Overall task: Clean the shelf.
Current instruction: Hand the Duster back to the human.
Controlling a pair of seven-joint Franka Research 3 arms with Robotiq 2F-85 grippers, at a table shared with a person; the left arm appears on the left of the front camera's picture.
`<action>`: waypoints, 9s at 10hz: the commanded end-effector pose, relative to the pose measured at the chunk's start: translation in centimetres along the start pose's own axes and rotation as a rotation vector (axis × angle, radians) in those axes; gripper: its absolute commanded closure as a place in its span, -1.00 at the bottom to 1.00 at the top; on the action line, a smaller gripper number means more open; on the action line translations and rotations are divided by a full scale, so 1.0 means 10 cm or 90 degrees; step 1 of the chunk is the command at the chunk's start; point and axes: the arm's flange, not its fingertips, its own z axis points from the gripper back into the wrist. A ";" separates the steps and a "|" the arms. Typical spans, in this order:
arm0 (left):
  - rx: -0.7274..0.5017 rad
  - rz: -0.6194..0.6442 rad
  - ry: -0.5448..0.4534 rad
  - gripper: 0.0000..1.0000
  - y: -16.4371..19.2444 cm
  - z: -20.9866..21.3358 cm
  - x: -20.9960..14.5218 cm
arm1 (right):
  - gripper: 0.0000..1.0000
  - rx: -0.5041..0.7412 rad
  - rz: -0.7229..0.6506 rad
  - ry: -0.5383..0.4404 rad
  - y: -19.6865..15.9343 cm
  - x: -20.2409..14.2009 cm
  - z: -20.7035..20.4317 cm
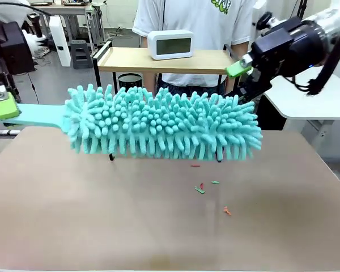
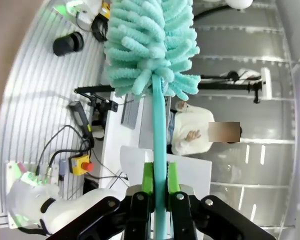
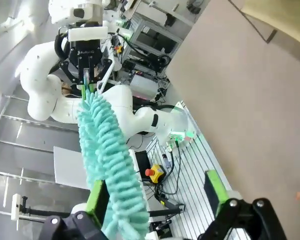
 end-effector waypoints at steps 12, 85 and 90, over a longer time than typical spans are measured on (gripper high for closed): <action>-0.018 -0.034 -0.014 0.74 -0.06 0.14 0.04 | -1.00 0.114 0.044 0.222 0.43 -0.12 -0.82; -0.021 0.230 -0.737 -1.00 1.95 0.71 -0.60 | -1.00 -0.002 -0.393 -0.384 -0.54 -1.30 1.17; -0.021 0.230 -0.737 -1.00 1.95 0.71 -0.60 | -1.00 -0.002 -0.393 -0.384 -0.54 -1.30 1.17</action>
